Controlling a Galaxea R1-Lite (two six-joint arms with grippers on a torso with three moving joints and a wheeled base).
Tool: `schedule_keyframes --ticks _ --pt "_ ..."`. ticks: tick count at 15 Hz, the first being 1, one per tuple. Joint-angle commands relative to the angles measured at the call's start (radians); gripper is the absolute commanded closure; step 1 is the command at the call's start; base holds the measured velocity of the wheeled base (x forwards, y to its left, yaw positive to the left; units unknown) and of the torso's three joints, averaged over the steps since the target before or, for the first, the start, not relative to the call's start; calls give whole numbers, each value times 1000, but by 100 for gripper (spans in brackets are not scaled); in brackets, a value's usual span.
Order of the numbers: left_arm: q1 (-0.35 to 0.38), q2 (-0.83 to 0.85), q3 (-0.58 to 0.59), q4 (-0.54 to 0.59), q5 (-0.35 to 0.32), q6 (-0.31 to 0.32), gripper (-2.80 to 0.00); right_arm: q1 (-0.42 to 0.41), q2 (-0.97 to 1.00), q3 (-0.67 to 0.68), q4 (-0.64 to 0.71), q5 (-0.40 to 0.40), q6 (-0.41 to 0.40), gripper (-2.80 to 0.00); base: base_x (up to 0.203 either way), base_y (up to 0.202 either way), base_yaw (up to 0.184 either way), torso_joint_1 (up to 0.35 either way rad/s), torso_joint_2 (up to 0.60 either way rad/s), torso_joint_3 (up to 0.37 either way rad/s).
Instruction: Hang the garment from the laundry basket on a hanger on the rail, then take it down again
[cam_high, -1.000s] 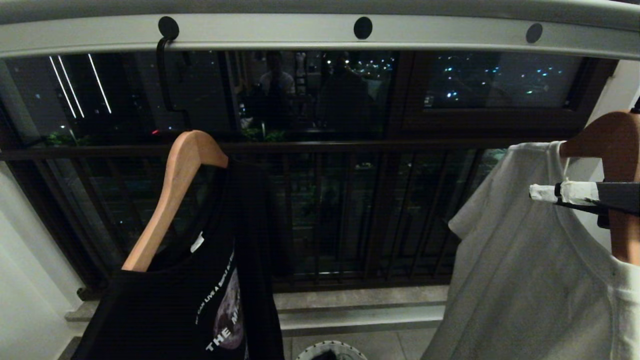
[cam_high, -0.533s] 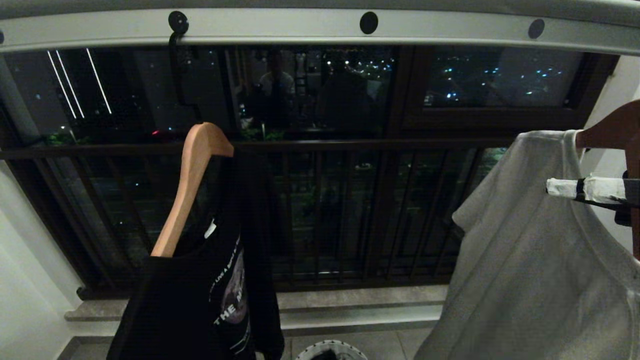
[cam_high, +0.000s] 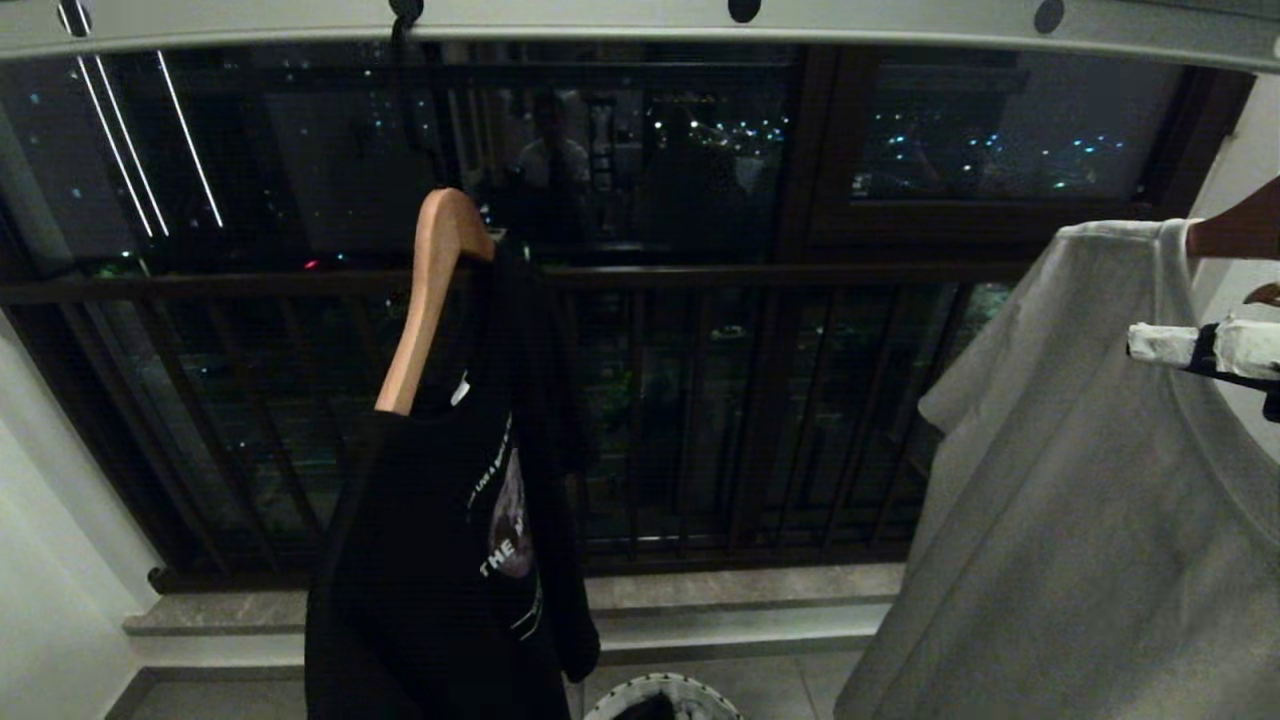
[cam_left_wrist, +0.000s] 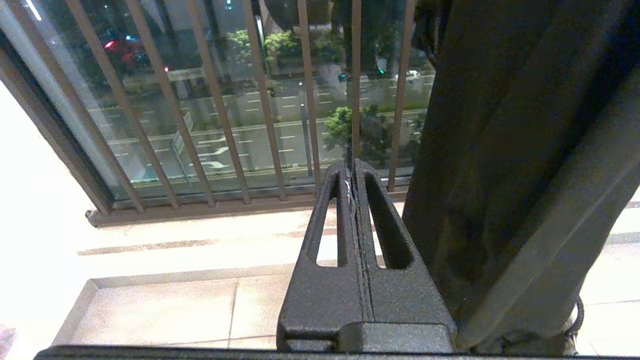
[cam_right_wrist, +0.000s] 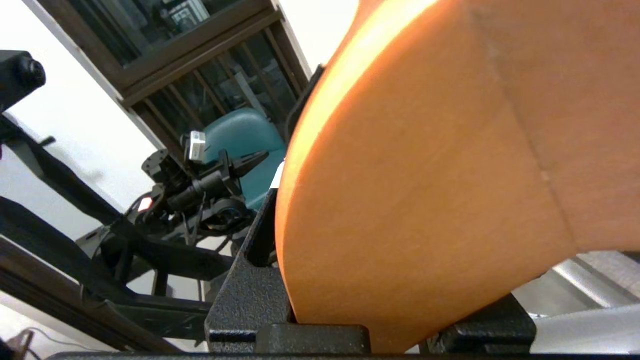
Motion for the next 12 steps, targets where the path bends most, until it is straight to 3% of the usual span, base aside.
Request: schedule_keyframes --ticks 1,12 --pt "0 0 3 0 0 0 0 0 -10 3 -1 7 2 0 0 0 0 -148 305 169" --pt "0 0 2 0 0 0 0 0 -31 -35 -4 10 0 0 0 0 0 -142 319 172"
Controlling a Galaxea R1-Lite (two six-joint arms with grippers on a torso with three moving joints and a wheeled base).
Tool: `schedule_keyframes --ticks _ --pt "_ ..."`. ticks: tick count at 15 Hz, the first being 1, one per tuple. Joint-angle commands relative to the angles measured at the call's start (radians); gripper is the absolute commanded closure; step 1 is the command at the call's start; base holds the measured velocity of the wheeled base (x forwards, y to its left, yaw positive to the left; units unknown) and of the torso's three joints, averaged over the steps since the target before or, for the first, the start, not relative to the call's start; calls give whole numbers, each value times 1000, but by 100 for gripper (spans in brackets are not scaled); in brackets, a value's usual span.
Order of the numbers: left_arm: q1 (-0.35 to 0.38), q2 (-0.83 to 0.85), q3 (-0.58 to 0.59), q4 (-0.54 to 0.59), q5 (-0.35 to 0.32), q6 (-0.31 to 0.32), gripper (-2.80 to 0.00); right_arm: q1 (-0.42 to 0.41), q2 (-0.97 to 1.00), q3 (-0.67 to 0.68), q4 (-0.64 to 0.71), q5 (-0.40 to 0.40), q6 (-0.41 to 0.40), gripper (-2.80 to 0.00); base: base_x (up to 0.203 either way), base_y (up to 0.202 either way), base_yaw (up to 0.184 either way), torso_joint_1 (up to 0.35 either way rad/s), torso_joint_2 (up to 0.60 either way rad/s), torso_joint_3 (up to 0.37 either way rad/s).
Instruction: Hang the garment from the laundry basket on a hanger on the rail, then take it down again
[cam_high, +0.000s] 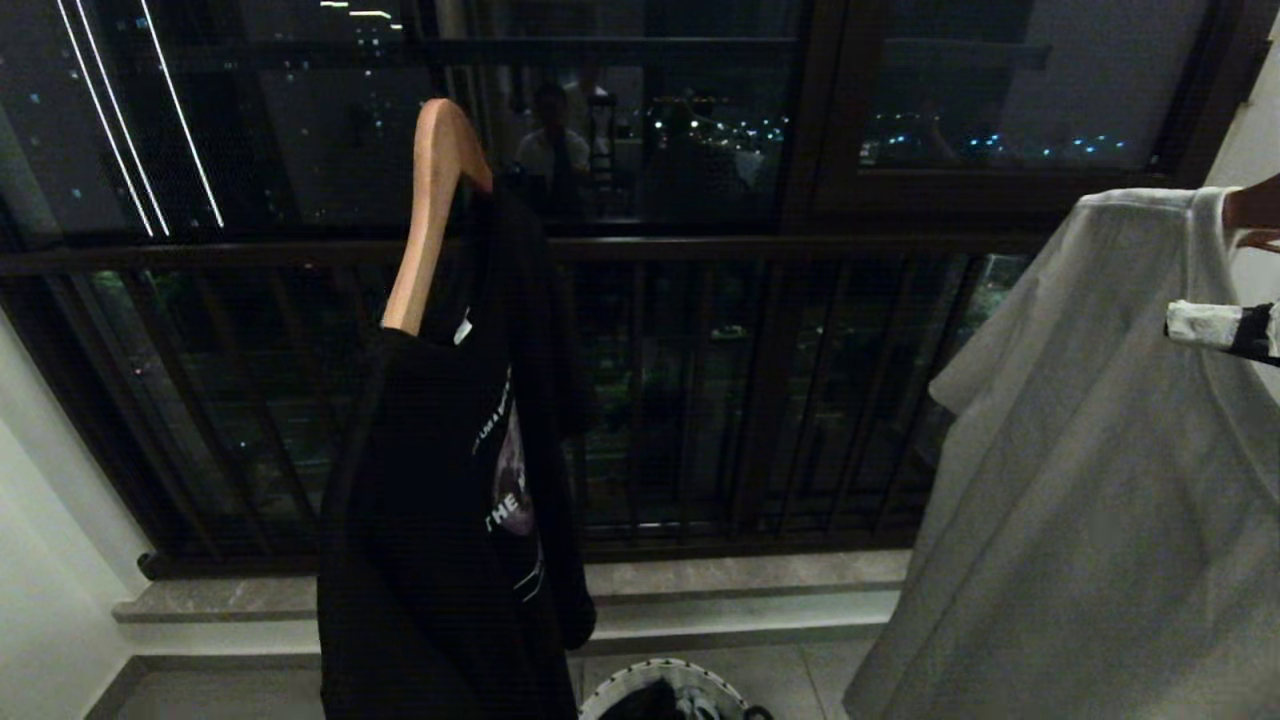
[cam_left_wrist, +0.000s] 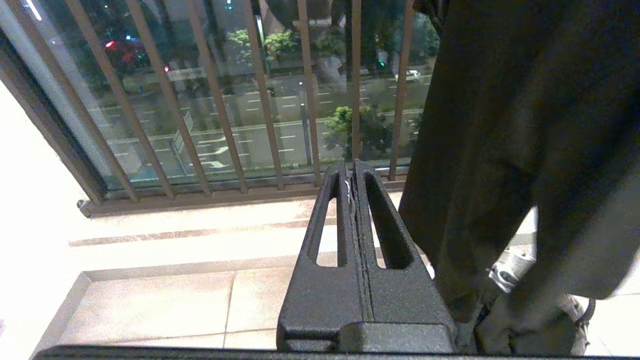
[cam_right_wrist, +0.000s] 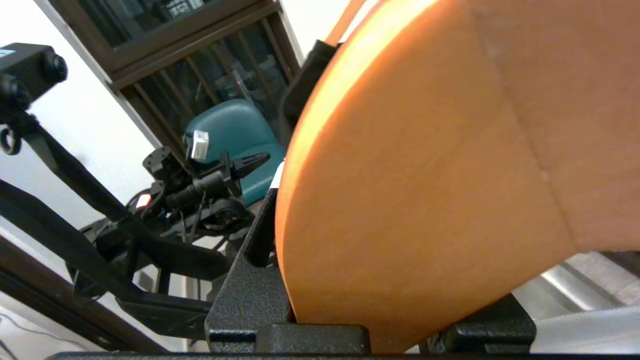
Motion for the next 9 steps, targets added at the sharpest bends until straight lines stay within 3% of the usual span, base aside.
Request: schedule_keyframes --ticks 1,9 --pt "0 0 3 0 0 0 0 0 2 -18 -1 7 3 0 0 0 0 -146 336 179" --pt "0 0 3 0 0 0 0 0 -27 -5 -1 6 3 0 0 0 0 -176 399 224"
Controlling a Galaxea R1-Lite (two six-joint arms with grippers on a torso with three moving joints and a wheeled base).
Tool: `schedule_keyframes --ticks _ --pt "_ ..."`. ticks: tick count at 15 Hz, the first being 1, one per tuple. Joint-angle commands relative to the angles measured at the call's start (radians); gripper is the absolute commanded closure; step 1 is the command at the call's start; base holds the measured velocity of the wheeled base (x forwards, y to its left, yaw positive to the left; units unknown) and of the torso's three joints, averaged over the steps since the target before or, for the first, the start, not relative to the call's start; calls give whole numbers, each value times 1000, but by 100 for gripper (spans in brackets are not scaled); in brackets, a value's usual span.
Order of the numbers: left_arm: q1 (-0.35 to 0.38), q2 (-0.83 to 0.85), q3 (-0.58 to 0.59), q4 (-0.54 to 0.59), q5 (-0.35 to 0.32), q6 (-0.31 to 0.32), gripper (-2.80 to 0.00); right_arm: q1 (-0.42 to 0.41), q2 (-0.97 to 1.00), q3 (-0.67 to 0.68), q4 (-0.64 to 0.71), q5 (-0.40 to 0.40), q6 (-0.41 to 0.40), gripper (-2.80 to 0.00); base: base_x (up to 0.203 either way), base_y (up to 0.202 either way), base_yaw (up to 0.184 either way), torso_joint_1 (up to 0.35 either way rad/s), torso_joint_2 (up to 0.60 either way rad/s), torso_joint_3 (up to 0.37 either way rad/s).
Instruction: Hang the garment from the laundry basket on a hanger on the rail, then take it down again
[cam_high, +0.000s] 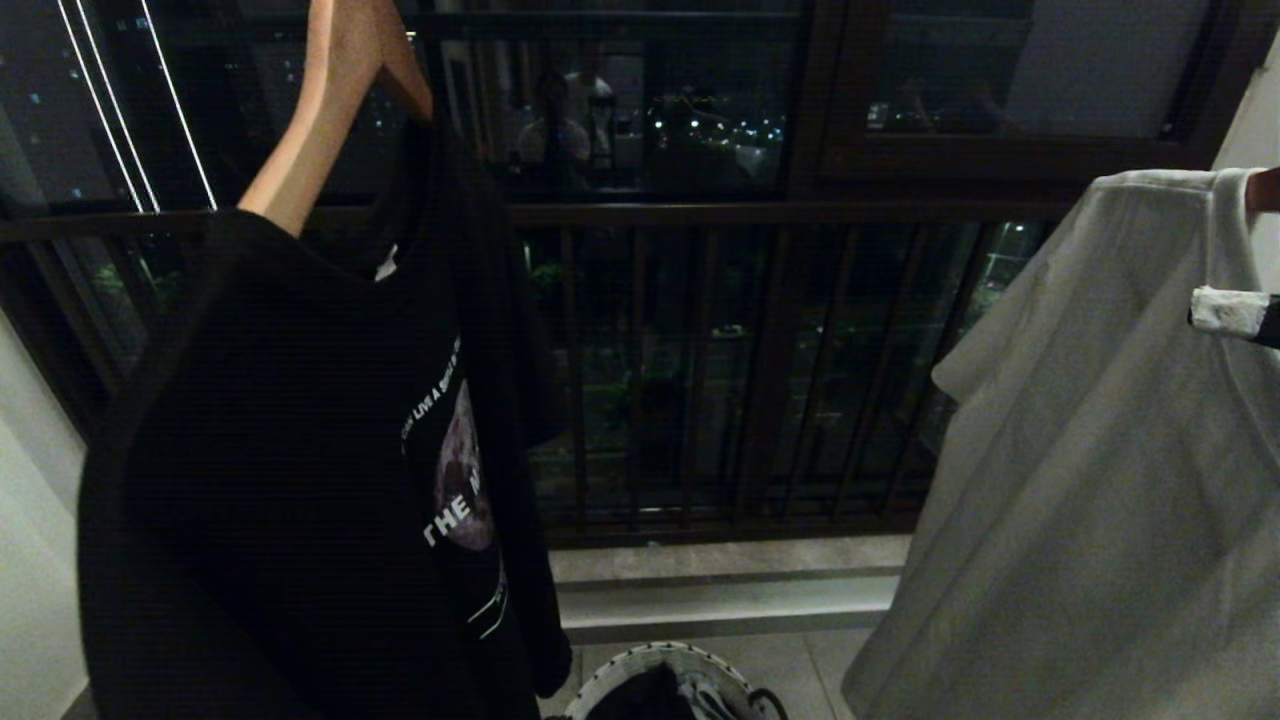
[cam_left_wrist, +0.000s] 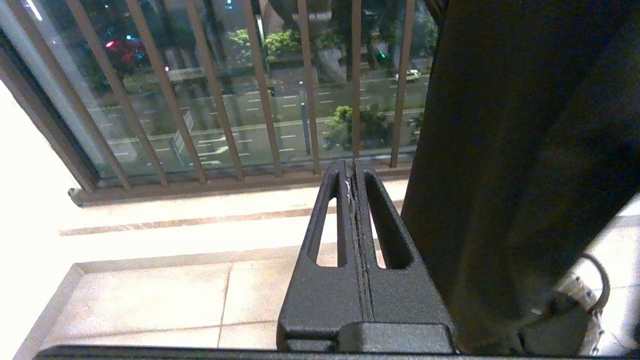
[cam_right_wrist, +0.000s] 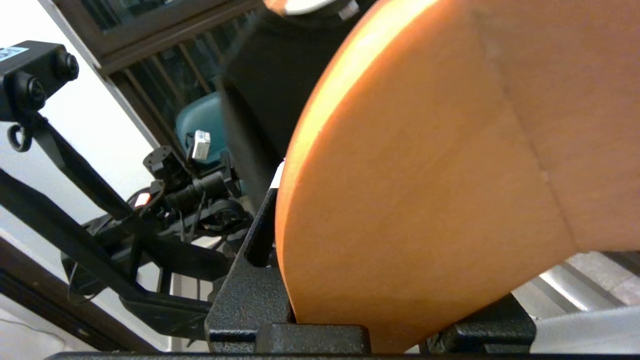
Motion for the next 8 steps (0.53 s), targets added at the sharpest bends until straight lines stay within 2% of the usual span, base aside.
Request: schedule_keyframes --ticks 1,8 --pt "0 0 3 -1 0 0 0 0 -11 7 -1 7 3 0 0 0 0 -230 542 309" --pt "0 0 3 -1 0 0 0 0 -20 20 -3 7 1 0 0 0 0 -221 541 314"
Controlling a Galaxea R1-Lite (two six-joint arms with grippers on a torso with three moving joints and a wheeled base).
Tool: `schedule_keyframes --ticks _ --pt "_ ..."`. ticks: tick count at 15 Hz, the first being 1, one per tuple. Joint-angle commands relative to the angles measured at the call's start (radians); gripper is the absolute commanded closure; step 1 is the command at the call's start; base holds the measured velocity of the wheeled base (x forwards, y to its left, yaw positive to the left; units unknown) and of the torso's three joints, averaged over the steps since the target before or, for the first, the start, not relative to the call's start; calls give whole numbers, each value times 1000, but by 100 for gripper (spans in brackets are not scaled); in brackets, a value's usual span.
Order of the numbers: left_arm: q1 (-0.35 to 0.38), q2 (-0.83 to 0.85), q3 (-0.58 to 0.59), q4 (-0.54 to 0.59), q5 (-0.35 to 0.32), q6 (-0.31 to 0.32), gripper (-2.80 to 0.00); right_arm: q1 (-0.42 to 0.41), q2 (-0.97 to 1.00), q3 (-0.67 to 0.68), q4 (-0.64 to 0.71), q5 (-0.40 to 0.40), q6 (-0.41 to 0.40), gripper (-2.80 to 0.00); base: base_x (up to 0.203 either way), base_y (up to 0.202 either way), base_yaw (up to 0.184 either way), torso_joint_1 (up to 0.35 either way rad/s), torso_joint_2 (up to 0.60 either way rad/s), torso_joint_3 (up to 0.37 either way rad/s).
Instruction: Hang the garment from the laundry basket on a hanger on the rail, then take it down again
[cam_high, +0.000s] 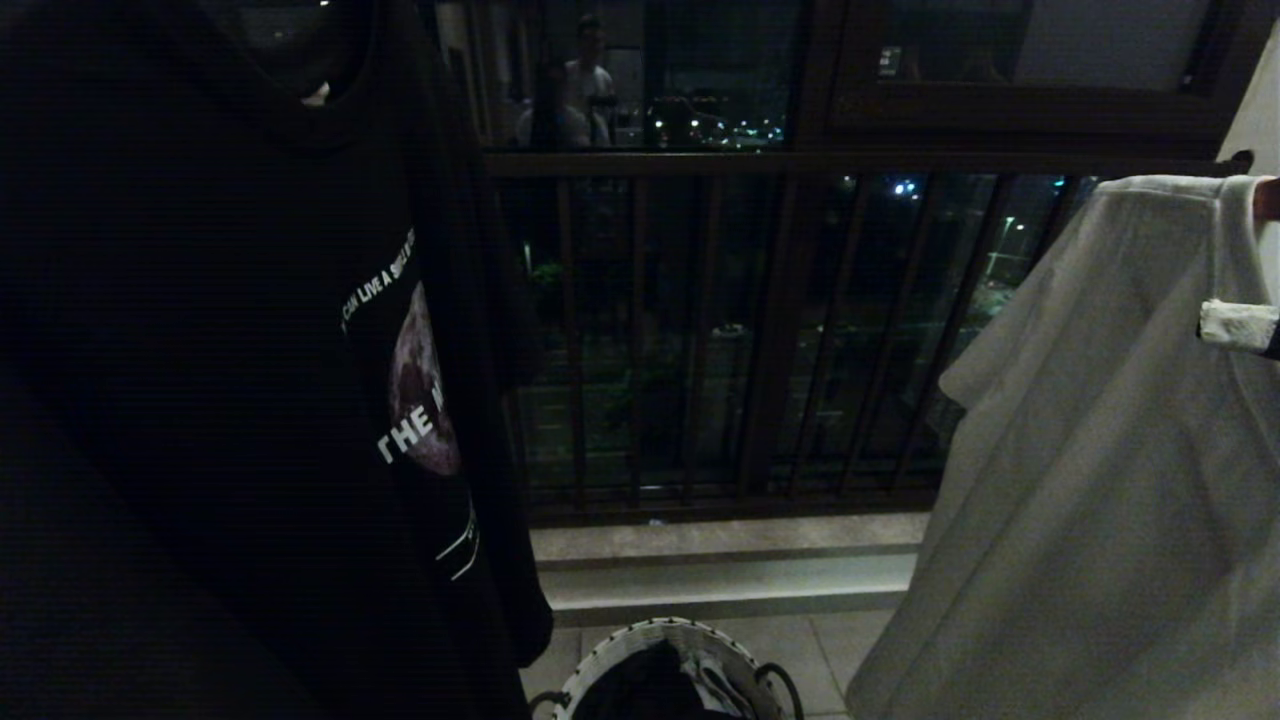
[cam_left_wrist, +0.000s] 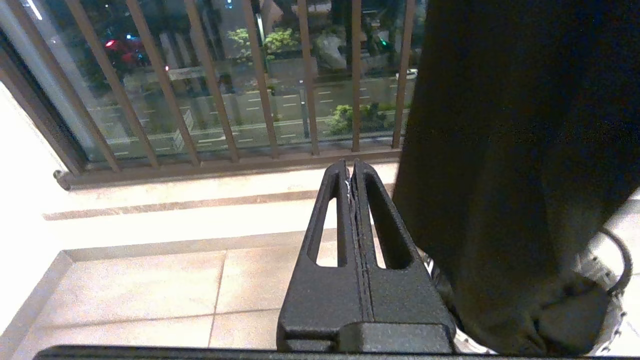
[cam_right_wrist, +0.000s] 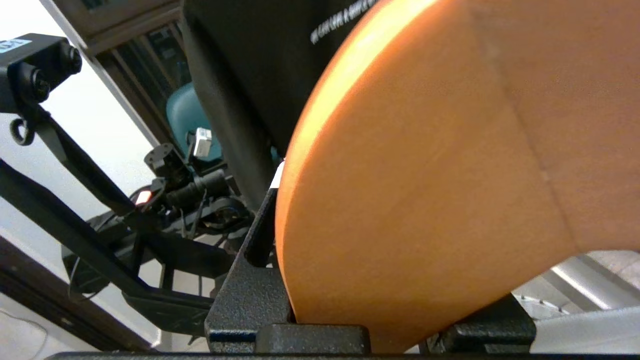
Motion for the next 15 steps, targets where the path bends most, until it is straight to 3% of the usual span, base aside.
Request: schedule_keyframes --ticks 1,15 --pt "0 0 3 0 0 1 0 0 -1 0 -3 7 2 0 0 0 0 -200 523 313" --pt "0 0 3 0 0 1 0 0 -12 20 -4 9 -4 0 0 0 0 -148 478 326"
